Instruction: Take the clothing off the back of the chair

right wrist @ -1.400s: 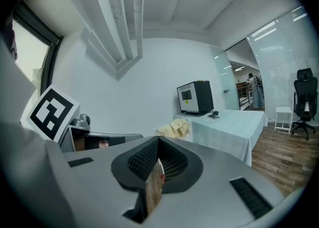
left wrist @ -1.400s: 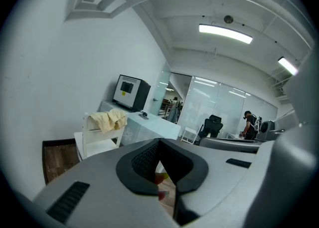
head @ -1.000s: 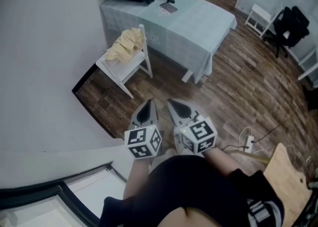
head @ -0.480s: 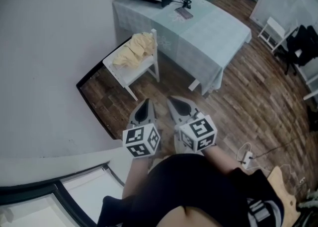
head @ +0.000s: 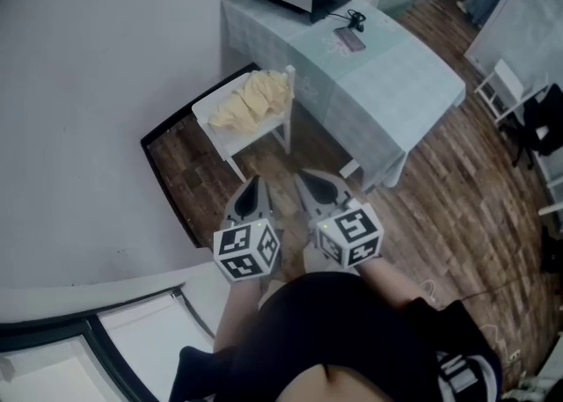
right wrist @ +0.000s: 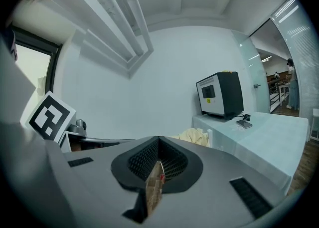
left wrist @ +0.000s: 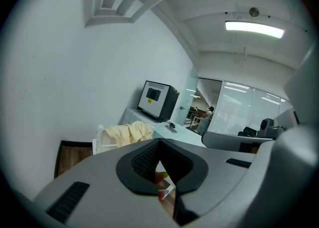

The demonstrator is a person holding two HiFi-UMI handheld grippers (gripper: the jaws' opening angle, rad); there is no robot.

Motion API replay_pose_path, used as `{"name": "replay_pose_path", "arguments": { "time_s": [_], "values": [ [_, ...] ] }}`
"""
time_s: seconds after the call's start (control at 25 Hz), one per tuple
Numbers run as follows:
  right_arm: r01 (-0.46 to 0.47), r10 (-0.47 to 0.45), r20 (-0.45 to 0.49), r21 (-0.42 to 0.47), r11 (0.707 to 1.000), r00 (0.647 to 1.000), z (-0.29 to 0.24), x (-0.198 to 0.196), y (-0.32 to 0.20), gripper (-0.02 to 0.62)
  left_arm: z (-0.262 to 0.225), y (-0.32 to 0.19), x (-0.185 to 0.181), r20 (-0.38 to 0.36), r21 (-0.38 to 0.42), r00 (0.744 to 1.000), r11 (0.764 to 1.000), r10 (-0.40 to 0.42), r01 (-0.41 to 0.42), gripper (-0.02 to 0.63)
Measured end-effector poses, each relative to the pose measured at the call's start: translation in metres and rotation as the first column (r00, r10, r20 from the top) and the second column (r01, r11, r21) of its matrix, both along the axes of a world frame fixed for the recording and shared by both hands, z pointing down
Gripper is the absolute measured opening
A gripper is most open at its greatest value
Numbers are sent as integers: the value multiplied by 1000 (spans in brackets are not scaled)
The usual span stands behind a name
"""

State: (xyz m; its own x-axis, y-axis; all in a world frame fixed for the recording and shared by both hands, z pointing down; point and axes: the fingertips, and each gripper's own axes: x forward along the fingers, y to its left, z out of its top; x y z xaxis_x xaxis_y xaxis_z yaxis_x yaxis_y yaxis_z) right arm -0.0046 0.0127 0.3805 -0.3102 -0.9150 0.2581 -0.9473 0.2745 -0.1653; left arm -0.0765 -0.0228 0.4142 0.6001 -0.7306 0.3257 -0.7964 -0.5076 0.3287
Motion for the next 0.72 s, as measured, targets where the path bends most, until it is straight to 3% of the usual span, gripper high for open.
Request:
{"name": "replay_pose_path", "arguments": {
  "time_s": [0.72],
  "values": [
    [190, -190, -11, -10, 982, 982, 6, 51, -79, 12, 2, -62, 30, 0, -4, 974, 974, -228, 228, -3]
  ]
}}
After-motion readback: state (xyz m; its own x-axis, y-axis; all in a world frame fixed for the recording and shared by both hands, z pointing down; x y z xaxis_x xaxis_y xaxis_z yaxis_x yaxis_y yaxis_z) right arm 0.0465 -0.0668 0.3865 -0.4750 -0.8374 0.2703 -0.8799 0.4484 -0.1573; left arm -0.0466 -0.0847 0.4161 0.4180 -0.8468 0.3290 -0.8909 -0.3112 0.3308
